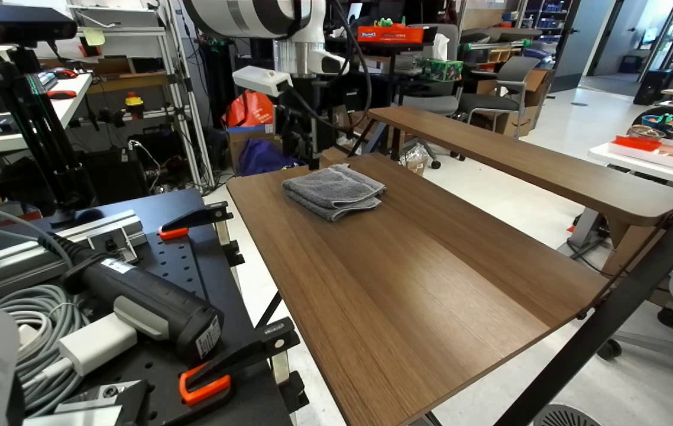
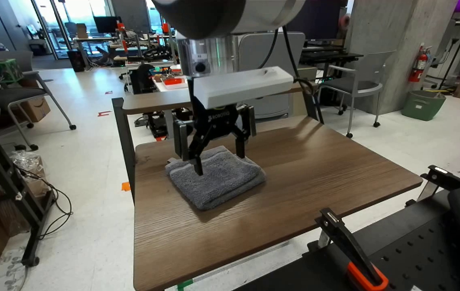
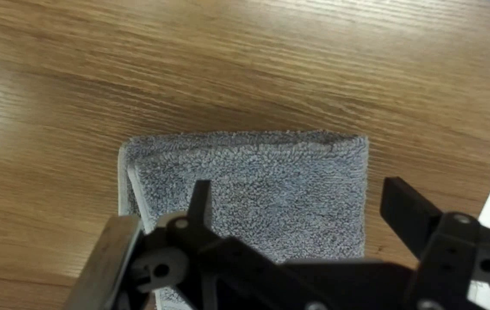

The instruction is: Move the grey towel to the right.

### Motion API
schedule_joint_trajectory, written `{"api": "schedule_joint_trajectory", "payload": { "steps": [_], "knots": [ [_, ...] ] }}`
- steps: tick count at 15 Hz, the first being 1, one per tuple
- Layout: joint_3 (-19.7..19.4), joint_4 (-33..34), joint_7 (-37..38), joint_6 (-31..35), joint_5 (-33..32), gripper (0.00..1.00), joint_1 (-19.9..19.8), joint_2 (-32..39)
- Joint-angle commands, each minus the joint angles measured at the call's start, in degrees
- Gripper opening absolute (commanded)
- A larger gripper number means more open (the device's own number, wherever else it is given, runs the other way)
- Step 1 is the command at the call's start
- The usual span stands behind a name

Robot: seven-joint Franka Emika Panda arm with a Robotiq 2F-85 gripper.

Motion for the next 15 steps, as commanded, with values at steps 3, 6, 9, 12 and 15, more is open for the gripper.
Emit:
{"api": "schedule_joint_trajectory", "payload": {
  "steps": [3,6,9,12,15],
  "knots": [
    [-2.9,8.6,-0.1,0.2,0.2,1.00,1.4,7.5],
    [-3.0,11.8,-0.7,0.0,0.9,1.00,0.9,10.6],
    [-3.3,14.5,-0.7,-0.3,1.0,1.00,1.1,13.4],
    [-3.3,15.9,-0.9,-0.2,1.4,1.00,0.8,15.4],
    [-3.2,16.2,-1.1,-0.2,2.5,1.00,-0.2,16.3]
  ]
}}
